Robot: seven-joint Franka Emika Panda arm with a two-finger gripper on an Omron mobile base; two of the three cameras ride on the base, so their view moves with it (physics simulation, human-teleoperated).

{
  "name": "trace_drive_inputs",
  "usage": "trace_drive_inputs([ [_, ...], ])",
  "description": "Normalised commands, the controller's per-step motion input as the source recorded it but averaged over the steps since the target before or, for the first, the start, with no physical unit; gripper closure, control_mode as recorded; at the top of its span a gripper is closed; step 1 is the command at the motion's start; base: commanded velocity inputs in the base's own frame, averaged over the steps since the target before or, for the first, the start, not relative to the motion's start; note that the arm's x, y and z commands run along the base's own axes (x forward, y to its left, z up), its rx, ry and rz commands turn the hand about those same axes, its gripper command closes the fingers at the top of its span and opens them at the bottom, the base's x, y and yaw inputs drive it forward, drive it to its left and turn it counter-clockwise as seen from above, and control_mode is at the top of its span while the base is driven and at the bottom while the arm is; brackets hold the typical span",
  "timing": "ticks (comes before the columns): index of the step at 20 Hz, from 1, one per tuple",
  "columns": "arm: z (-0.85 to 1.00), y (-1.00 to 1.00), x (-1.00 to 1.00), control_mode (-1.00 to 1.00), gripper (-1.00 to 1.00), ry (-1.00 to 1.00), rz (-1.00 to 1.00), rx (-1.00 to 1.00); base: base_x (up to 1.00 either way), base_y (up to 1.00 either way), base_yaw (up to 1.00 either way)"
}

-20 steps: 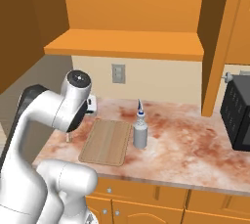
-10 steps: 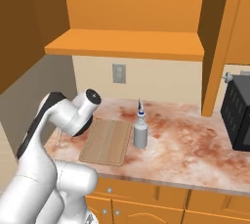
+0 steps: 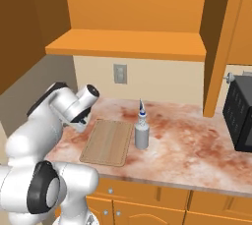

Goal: Grab the spray bottle from the cabinet, then place it next to the cutting board for sanitizing. Then grab the dish brush from the countertop next to the sink and place it next to the cutting board.

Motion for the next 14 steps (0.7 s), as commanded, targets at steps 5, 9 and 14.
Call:
trace_drive_inputs([
  [5,-0.44,0.00,0.28,-1.00,1.00,0.00,0.00,0.00,0.00,0.00,0.00],
  [9,-0.48,0.00,0.32,-1.00,1.00,0.00,0.00,-0.03,0.00,0.00,0.00],
  [14,-0.43,-0.10,0.17,-1.00,1.00,-0.01,0.00,-0.01,0.00,0.00,0.00],
])
